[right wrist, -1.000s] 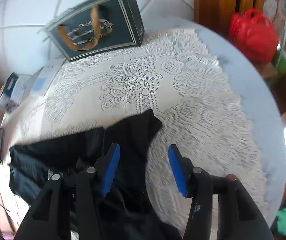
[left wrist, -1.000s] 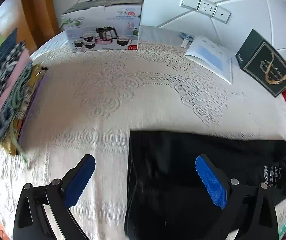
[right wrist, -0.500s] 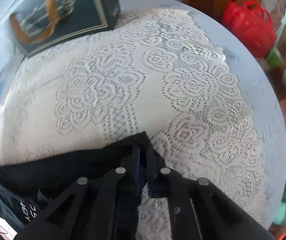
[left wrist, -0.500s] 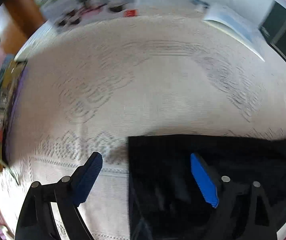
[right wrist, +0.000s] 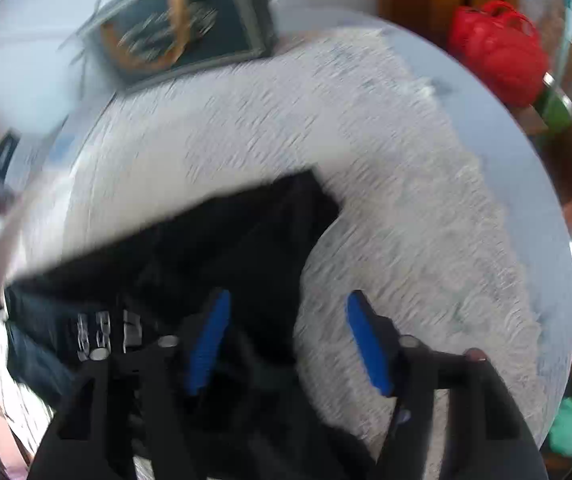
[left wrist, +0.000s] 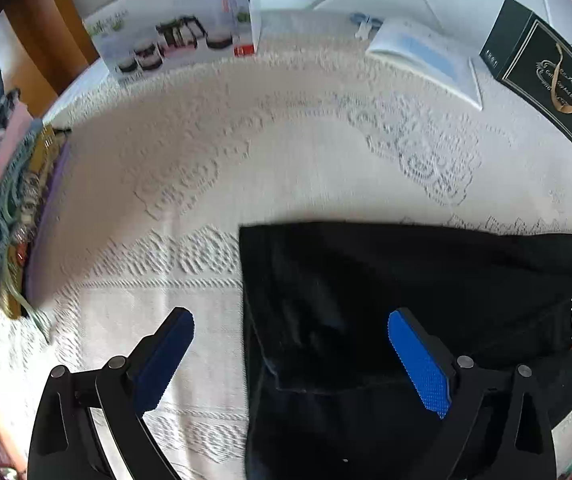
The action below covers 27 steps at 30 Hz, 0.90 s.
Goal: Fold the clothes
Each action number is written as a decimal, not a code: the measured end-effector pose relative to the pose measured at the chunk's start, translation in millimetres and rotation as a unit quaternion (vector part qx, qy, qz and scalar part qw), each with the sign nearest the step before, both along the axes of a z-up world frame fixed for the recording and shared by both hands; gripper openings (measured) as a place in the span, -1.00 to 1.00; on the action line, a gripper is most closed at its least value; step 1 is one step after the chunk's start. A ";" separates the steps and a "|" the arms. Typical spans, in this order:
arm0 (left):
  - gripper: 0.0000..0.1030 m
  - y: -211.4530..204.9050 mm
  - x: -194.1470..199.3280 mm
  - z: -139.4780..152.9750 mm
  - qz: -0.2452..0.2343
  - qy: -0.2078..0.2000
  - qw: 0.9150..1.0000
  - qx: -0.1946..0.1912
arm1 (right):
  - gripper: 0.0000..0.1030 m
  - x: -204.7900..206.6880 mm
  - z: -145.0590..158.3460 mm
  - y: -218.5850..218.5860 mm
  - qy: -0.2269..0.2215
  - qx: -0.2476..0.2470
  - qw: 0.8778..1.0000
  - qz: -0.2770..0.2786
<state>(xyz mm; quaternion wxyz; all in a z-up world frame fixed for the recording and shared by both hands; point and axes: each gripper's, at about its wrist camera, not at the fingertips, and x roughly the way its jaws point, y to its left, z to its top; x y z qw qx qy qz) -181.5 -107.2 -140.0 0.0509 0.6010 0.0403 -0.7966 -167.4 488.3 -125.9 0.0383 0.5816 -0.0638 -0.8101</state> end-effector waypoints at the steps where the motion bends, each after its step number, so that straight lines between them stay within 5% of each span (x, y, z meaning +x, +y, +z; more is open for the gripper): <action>1: 0.91 1.2 1.6 -0.4 0.000 -0.001 1.000 0.002 | 0.05 3.2 -0.9 -4.9 0.002 -0.003 1.000 0.009; 6: 0.91 8.6 12.9 -0.6 -0.010 -0.007 1.000 0.004 | 0.05 9.4 0.0 -23.6 0.009 -0.015 0.999 0.040; 14: 0.91 -8.4 12.4 -16.3 0.013 -0.027 0.999 0.014 | 0.05 -40.1 -18.8 -59.7 -0.017 -0.038 0.995 0.092; 18: 0.88 -9.2 11.9 -27.5 0.016 -0.042 0.999 0.027 | 0.04 -56.1 -39.7 -85.0 -0.035 -0.001 0.991 0.129; 19: 0.87 -7.2 12.1 -27.3 0.013 -0.040 0.999 0.020 | -0.27 -56.2 -42.6 -91.6 -0.032 0.023 0.989 0.146; 20: 0.86 -5.6 12.2 -26.7 0.012 -0.039 0.999 0.017 | -0.92 -54.0 -39.2 -97.2 -0.022 0.039 0.986 0.163; 27: 0.87 -5.8 16.3 -23.2 0.017 -0.033 0.999 0.015 | -0.95 21.8 21.4 -89.3 0.037 -0.015 0.974 0.223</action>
